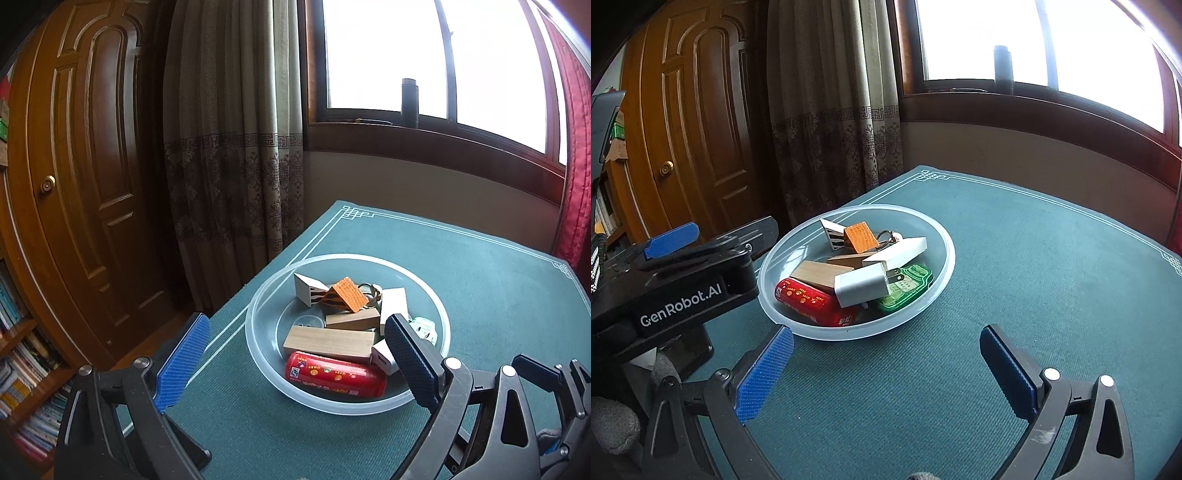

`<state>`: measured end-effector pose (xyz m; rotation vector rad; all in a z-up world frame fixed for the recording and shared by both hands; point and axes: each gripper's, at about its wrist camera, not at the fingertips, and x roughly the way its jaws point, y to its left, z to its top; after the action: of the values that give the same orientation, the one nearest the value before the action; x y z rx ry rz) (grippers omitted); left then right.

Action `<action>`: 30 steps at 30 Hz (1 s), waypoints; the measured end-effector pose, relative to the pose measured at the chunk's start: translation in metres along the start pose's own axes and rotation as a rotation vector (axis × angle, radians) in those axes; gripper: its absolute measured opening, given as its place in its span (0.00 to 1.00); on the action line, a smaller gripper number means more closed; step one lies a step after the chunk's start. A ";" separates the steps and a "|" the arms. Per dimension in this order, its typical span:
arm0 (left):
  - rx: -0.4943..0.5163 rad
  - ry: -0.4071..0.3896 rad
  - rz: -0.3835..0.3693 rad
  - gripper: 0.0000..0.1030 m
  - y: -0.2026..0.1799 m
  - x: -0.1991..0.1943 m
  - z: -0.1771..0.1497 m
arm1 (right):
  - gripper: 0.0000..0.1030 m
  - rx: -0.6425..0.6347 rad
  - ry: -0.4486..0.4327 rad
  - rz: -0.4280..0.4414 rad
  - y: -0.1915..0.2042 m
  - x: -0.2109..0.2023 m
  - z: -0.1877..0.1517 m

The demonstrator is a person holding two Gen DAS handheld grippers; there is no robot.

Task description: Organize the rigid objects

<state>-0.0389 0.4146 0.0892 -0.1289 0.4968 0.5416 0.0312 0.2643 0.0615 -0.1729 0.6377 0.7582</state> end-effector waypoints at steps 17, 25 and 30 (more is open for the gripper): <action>0.008 0.026 0.037 0.93 0.012 0.003 -0.011 | 1.00 -0.065 0.070 0.040 0.021 0.010 -0.010; 0.011 0.058 0.044 0.93 0.020 0.007 -0.020 | 1.00 -0.046 0.086 0.025 0.019 0.013 -0.009; 0.013 0.074 0.042 0.93 0.022 0.009 -0.024 | 1.00 -0.042 0.100 0.028 0.019 0.016 -0.009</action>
<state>-0.0535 0.4312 0.0641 -0.1265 0.5762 0.5762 0.0222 0.2842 0.0462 -0.2416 0.7201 0.7941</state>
